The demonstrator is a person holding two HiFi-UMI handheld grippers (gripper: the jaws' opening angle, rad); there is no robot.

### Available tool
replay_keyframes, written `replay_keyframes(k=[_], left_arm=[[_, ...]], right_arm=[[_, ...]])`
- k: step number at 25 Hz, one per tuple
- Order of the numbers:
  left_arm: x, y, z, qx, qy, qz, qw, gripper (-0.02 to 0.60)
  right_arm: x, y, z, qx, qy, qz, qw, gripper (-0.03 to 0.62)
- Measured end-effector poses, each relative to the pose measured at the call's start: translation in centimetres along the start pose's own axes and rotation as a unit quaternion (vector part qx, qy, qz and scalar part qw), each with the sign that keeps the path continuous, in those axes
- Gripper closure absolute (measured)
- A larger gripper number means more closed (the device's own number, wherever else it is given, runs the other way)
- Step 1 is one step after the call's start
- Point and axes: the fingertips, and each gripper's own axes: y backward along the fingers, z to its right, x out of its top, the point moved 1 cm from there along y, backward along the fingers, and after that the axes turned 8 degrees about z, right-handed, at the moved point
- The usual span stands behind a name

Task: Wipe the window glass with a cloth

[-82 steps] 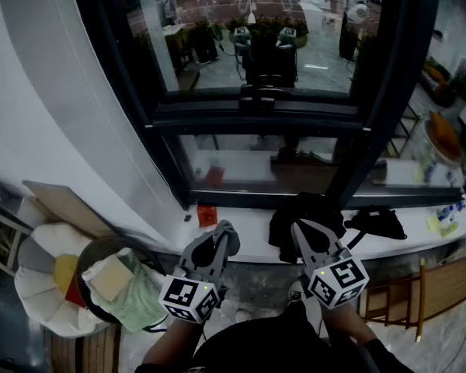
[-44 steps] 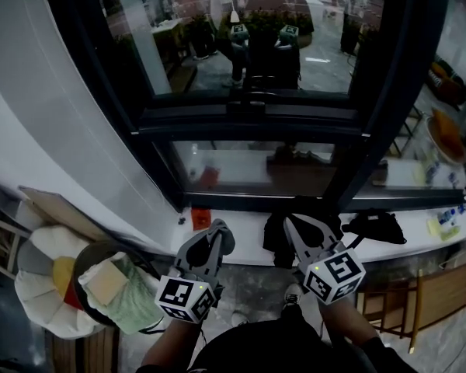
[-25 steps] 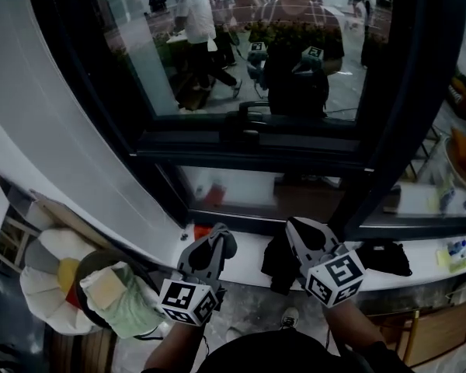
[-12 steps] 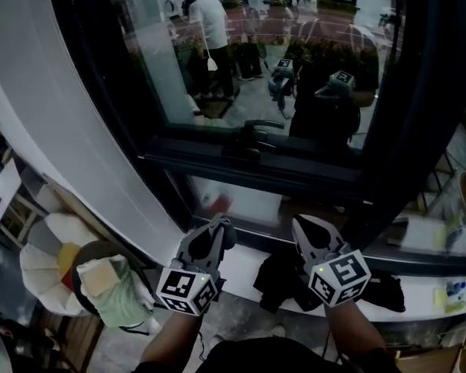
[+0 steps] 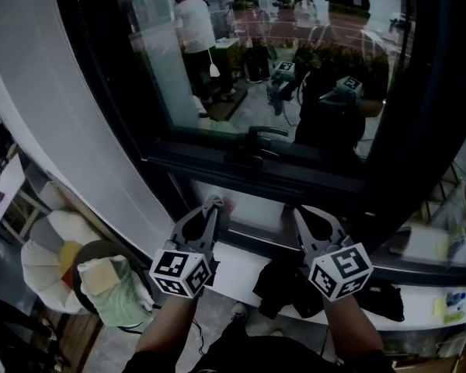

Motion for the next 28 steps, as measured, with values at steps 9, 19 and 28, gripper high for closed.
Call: replay_keyframes(k=[9,19,28], left_arm=[[2.4,-5.9,-4.7,-0.019,-0.003,0.014,0.9997,0.545],[4.1,-13.0,-9.0,-0.031,-0.009,0.019,0.9993,0.545],[5.6,-19.1,-11.8,-0.031,-0.020,0.031,0.9989,0.545]], right_arm=[[0.6,-3.9,1.4,-0.027,0.007,0.007,1.000,0.568],[1.5,-8.2,4.2,-0.049,0.018,0.010,0.999,0.568],[2.2,-10.8,6.0,-0.067,0.032,0.013,0.997,0.566]])
